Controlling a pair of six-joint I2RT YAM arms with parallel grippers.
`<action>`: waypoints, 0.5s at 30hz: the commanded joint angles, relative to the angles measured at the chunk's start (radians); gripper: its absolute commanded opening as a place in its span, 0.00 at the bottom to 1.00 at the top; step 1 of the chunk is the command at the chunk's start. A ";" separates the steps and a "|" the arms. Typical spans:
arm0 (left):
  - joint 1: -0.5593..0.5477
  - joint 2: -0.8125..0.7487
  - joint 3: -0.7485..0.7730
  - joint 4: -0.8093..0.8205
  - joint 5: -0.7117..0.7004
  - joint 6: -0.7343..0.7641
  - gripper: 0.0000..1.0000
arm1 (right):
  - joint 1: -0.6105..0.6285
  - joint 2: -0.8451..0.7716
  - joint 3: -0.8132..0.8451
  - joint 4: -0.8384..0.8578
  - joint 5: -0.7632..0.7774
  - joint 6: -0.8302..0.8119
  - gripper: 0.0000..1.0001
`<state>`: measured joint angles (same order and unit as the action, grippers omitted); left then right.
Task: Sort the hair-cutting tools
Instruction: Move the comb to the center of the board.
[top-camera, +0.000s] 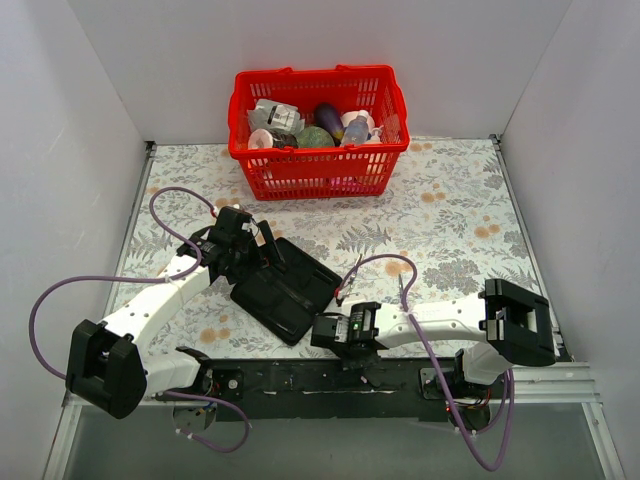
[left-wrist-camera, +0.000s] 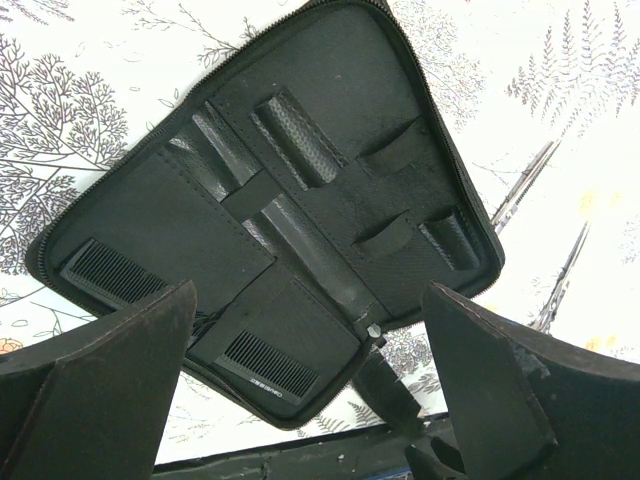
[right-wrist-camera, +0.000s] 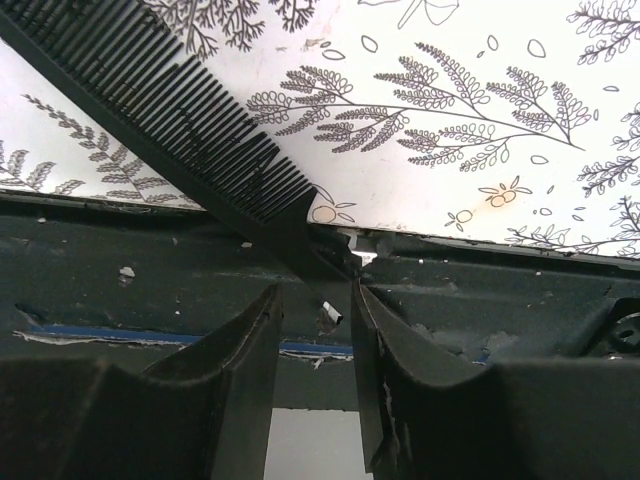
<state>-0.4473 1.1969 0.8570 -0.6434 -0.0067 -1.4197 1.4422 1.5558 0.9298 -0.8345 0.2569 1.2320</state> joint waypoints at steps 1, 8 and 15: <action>-0.002 -0.007 0.004 0.010 0.036 0.001 0.98 | 0.007 0.003 0.049 -0.060 0.042 -0.002 0.41; -0.001 -0.008 -0.003 0.011 0.034 -0.002 0.98 | 0.014 0.036 0.035 -0.014 0.045 -0.048 0.41; -0.001 -0.008 -0.006 0.008 0.028 -0.002 0.98 | 0.012 0.056 0.015 0.032 0.064 -0.094 0.41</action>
<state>-0.4473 1.1973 0.8570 -0.6430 0.0185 -1.4208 1.4487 1.6085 0.9501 -0.8230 0.2859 1.1667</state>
